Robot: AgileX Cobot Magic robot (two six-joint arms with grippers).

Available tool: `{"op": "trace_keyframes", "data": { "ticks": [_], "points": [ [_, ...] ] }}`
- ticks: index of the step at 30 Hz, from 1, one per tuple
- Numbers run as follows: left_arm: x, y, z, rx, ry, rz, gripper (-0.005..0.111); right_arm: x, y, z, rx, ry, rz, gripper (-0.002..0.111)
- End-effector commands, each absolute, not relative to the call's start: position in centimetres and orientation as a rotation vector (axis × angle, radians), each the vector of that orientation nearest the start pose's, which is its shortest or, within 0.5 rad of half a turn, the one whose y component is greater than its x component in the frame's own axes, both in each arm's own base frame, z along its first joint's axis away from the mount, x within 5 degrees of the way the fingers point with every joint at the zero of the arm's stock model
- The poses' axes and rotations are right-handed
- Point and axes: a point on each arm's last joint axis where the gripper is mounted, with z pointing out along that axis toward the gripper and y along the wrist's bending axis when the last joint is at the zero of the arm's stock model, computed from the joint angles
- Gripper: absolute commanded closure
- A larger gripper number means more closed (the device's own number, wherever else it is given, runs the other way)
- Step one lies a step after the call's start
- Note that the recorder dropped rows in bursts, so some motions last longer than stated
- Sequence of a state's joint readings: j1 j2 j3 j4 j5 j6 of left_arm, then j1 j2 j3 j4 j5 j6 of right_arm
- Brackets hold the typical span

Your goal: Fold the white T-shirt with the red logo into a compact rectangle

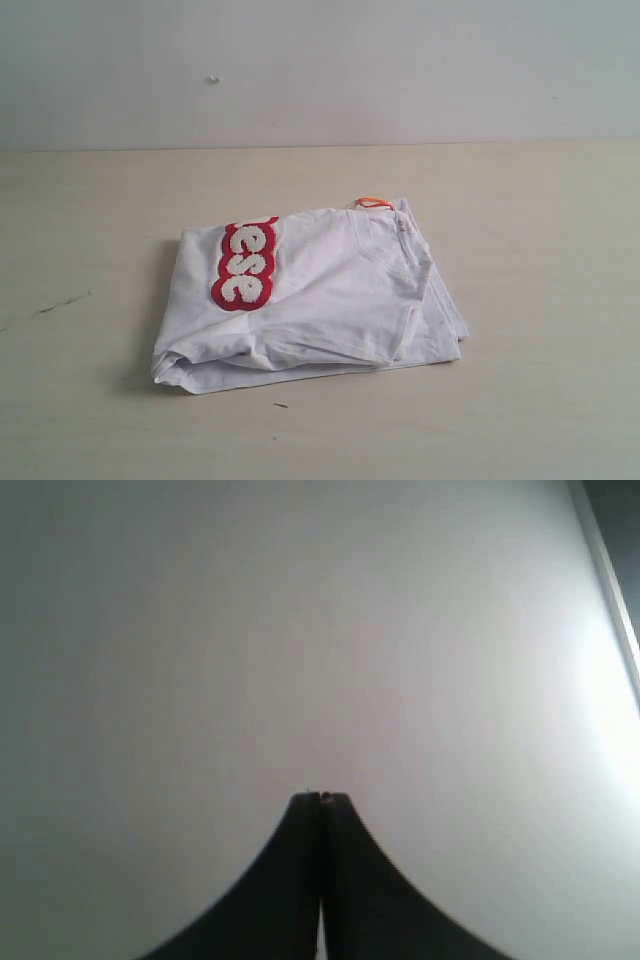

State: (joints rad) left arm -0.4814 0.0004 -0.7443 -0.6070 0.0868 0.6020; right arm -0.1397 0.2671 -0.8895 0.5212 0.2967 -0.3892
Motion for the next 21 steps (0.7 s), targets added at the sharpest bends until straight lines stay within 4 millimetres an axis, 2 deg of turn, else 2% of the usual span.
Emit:
{"op": "trace_keyframes", "data": {
  "ticks": [1,9,21],
  "points": [
    [-5.9,2.5,42.4,0.245,0.79,-0.473,0.107,-0.3,1.3,45.3,0.013,1.124,0.054,0.108],
    [-6.0,2.2,42.4,0.226,0.794,-0.427,0.107,-0.3,1.3,45.3,0.013,1.124,0.054,0.108],
    [-6.3,-0.5,42.4,0.053,0.819,-0.024,0.107,-0.3,1.3,45.3,0.013,1.124,0.054,0.108]
  ]
}}
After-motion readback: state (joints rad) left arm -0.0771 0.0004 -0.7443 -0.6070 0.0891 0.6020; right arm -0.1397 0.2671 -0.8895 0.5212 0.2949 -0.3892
